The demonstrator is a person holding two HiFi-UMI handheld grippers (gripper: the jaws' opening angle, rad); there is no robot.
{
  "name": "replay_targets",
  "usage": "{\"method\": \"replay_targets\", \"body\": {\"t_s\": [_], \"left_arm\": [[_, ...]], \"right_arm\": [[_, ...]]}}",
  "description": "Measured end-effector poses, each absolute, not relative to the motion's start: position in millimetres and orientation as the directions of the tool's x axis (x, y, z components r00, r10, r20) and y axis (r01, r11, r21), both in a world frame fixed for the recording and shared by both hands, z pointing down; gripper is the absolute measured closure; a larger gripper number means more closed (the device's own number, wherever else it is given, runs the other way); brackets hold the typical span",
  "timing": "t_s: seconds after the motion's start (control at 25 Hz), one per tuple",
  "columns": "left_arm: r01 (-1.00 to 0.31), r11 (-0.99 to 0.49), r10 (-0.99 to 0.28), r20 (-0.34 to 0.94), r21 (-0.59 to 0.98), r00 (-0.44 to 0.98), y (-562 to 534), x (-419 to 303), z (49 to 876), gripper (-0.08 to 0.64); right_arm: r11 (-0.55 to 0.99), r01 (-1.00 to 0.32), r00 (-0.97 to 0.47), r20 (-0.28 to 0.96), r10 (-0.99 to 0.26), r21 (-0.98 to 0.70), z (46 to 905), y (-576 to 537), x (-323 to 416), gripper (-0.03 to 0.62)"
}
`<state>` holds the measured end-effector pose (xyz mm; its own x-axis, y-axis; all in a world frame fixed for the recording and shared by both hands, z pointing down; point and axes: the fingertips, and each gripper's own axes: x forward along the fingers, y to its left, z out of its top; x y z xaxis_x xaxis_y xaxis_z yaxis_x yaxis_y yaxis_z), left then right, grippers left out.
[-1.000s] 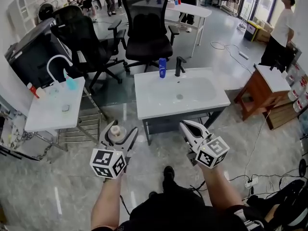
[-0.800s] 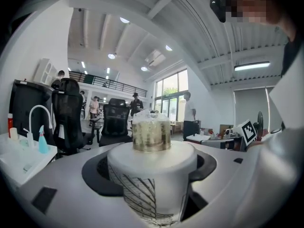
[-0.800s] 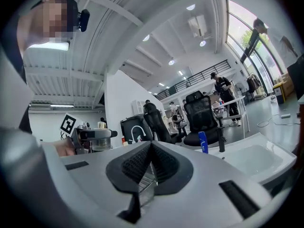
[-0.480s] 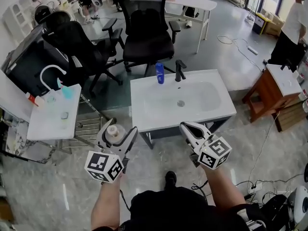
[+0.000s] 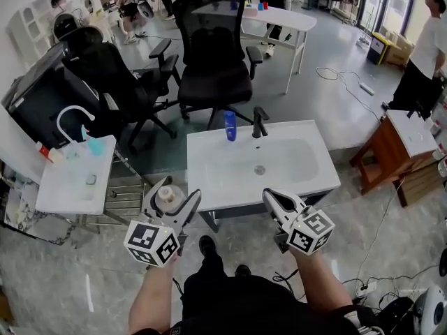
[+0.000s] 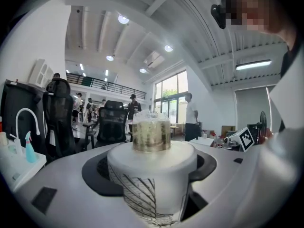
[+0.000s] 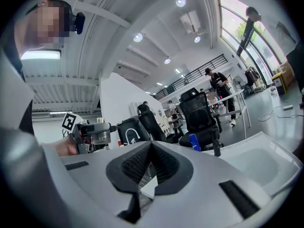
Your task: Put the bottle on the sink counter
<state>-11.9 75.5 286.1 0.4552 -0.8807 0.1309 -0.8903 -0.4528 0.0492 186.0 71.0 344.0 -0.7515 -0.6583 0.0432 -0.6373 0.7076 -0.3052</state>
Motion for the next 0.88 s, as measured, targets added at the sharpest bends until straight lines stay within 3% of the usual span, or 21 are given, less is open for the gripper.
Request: {"method": "replay_targets", "body": {"t_s": [0.44,0.88], "left_arm": [[-0.871,-0.488,-0.864,0.115,0.049,0.49,-32,-56,298,0.209],[-0.817,-0.573,-0.799,0.177,0.066,0.575,-141,-107,332,0.209]], "right_arm": [[0.711,-0.643,-0.756,0.088,-0.648,-0.284,347,-26,121,0.578],[0.706,-0.656,-0.751,0.139,-0.646,-0.265,353,-135,26,0.578]]}}
